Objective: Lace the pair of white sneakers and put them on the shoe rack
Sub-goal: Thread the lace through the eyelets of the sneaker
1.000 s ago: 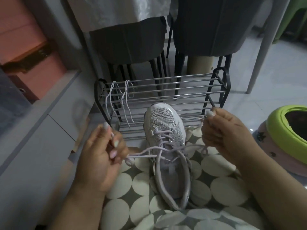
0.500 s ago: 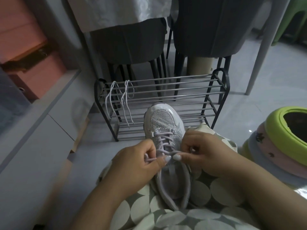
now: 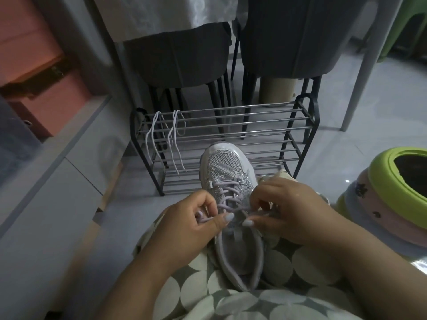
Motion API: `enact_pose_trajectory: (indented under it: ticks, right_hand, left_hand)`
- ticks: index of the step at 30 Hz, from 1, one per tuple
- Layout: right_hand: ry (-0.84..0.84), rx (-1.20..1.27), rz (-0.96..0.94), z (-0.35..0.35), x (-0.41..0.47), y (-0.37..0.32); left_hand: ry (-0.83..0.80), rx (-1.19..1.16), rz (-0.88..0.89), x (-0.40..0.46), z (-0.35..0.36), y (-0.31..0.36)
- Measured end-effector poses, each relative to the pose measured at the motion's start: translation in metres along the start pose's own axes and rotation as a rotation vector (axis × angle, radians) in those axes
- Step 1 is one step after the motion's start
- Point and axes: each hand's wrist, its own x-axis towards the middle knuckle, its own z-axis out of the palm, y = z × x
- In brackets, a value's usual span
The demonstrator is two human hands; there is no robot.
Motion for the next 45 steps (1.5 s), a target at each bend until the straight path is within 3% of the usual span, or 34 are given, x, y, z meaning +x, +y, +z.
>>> enact_pose_trajectory:
  ticks: [8, 13, 17, 21, 25, 29, 32, 35, 40, 45]
  right_hand:
    - [-0.057, -0.083, 0.023, 0.005, 0.002, -0.004]
    - [-0.071, 0.210, 0.092, 0.013, 0.004, -0.008]
    - [0.026, 0.281, 0.049, 0.022, 0.004, -0.013]
    - [0.137, 0.483, 0.049, 0.024, 0.005, -0.014]
    - [0.006, 0.688, 0.086, 0.010, 0.006, -0.011]
    - [-0.042, 0.683, 0.075, -0.006, 0.009, -0.010]
    - [0.069, 0.602, 0.175, -0.011, 0.018, -0.010]
    - [0.070, 0.493, 0.367, -0.011, 0.026, -0.007]
    - [-0.136, 0.293, 0.456, -0.003, 0.034, -0.013]
    - [-0.160, 0.207, 0.481, -0.002, 0.037, -0.016]
  left_hand:
    - [-0.013, 0.115, -0.005, 0.002, 0.000, -0.001]
    - [-0.041, 0.115, 0.000, 0.005, 0.005, -0.007]
    - [0.018, 0.176, 0.044, 0.001, 0.011, 0.004]
    - [0.093, 0.061, 0.085, 0.002, 0.013, 0.007]
    - [0.028, -0.079, 0.135, 0.000, 0.007, 0.005]
    - [0.009, -0.292, 0.205, -0.003, -0.006, 0.014]
    - [0.118, -0.273, 0.186, 0.002, -0.015, 0.013]
    - [0.203, -0.197, 0.046, 0.010, -0.019, 0.009]
    - [0.090, -0.169, -0.141, 0.022, -0.010, 0.004]
    - [-0.004, -0.235, -0.199, 0.021, 0.000, 0.009]
